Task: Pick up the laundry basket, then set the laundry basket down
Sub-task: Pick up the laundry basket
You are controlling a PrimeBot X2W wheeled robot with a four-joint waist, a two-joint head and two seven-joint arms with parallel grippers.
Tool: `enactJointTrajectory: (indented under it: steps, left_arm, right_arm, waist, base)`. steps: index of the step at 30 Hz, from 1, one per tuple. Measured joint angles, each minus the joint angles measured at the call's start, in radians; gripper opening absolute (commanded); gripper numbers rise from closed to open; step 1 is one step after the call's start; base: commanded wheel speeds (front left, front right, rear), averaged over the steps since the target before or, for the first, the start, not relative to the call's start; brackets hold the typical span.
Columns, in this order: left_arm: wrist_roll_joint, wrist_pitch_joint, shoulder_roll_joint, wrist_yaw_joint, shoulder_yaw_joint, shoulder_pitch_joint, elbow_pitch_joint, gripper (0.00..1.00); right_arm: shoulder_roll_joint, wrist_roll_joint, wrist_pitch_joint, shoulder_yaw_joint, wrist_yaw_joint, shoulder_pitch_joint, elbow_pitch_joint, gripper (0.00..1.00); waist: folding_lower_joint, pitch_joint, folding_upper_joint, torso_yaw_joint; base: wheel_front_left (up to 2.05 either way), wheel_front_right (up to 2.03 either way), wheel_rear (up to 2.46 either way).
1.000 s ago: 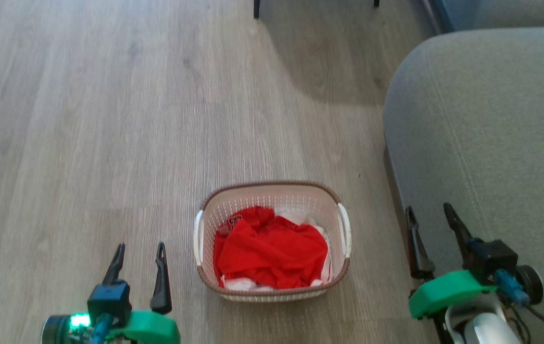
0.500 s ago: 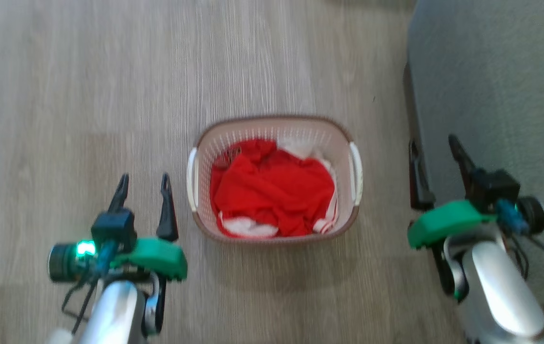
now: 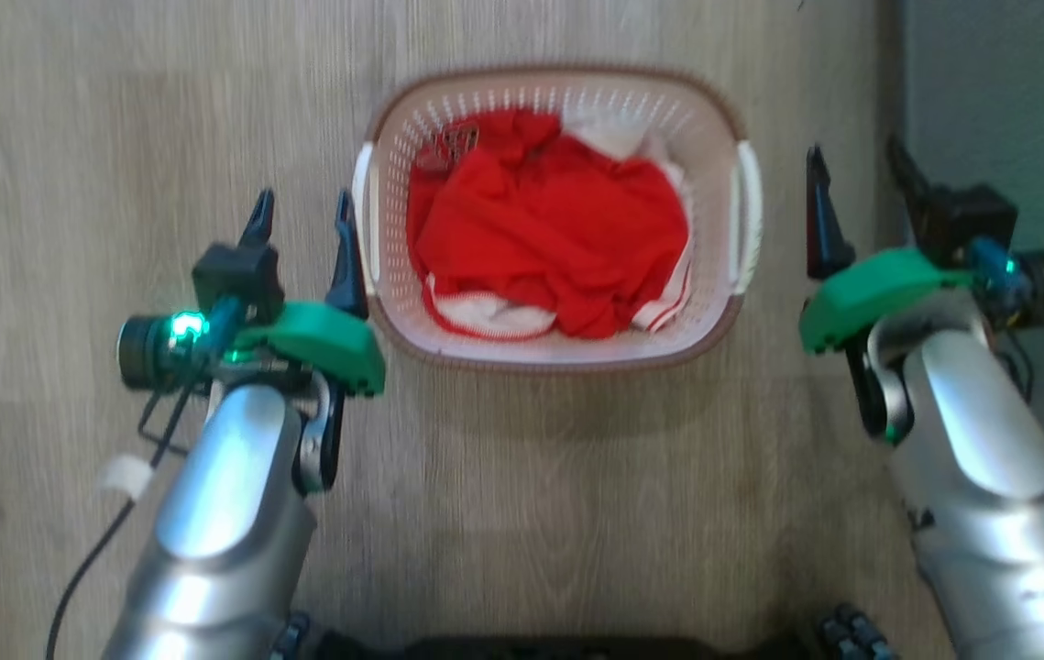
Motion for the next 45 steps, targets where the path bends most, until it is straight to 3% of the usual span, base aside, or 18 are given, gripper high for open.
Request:
enactJointTrajectory:
  steps: [13,33,40,42,44,45]
  left_arm:
    - [-0.091,-0.001,-0.005,0.000,-0.125,-0.176,0.154,1.00]
    - [-0.122,-0.004,-0.008,0.009,-0.189,-0.378,0.387,1.00]
    - [-0.156,-0.004,-0.009,0.018,-0.225,-0.416,0.407,1.00]
    - [-0.164,-0.004,-0.009,0.019,-0.236,-0.420,0.407,0.90]
    - [-0.175,-0.004,-0.010,0.019,-0.252,-0.422,0.416,0.65]
    - [-0.182,-0.004,-0.010,0.019,-0.259,-0.423,0.422,0.48]
  right_arm:
    - [-0.011,0.014,-0.001,0.029,0.000,-0.127,0.159,1.00]
    - [-0.010,0.032,-0.001,0.074,0.000,-0.189,0.166,1.00]
    - [-0.009,0.031,-0.001,0.084,0.000,-0.224,0.169,0.98]
    - [-0.008,0.031,-0.002,0.085,0.000,-0.228,0.171,0.89]
    - [-0.008,0.031,-0.004,0.086,0.000,-0.228,0.177,0.80]
    - [-0.008,0.031,-0.004,0.087,0.000,-0.228,0.182,0.56]
  waist:
    - [0.0000,0.198,0.0000,0.035]
    - [-0.0002,0.348,0.0000,0.021]
    - [-0.0002,0.368,0.0000,0.027]
    - [-0.0002,0.371,0.0000,0.029]
    - [-0.0002,0.374,0.0001,0.031]
    - [-0.0002,0.375,0.0001,0.031]
  base:
    - [0.00,0.00,0.00]
    - [0.00,0.00,0.00]
    - [0.00,0.00,0.00]
    - [0.00,0.00,0.00]
    - [0.00,0.00,0.00]
    - [0.00,0.00,0.00]
